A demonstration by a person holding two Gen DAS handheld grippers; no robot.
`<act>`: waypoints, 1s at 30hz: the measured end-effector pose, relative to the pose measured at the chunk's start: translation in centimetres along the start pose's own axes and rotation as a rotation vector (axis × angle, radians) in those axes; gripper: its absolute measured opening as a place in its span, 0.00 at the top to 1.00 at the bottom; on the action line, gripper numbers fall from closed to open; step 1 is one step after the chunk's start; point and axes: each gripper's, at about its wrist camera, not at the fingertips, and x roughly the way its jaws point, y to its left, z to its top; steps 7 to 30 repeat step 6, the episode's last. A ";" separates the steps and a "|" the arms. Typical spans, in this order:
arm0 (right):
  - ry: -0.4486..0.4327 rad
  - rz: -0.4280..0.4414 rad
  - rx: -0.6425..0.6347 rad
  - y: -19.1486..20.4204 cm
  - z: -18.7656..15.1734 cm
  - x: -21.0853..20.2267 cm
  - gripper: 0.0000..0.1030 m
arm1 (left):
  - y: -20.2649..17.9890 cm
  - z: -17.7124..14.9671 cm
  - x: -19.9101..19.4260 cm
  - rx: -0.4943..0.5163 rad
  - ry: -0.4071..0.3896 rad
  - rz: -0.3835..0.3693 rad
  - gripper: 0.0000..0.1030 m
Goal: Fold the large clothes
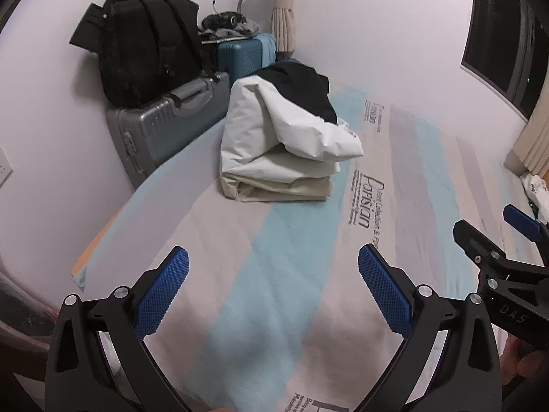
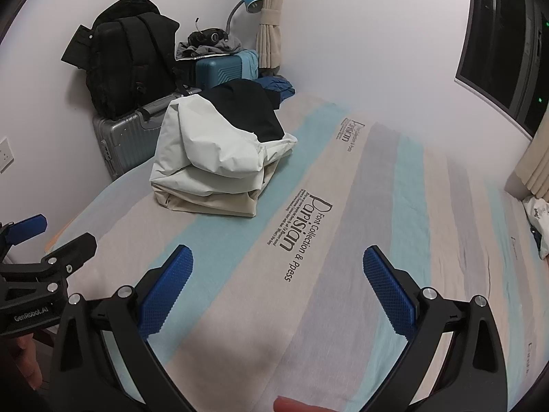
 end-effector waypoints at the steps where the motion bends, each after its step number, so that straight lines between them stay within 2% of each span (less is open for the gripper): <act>1: 0.000 0.001 -0.001 0.0 0.0 0.0 0.07 | -0.1 0.0 0.0 0.007 0.002 0.002 0.06; 30: 0.001 0.001 0.001 -0.1 0.1 0.1 0.07 | -0.3 0.1 0.0 0.024 -0.009 0.011 0.06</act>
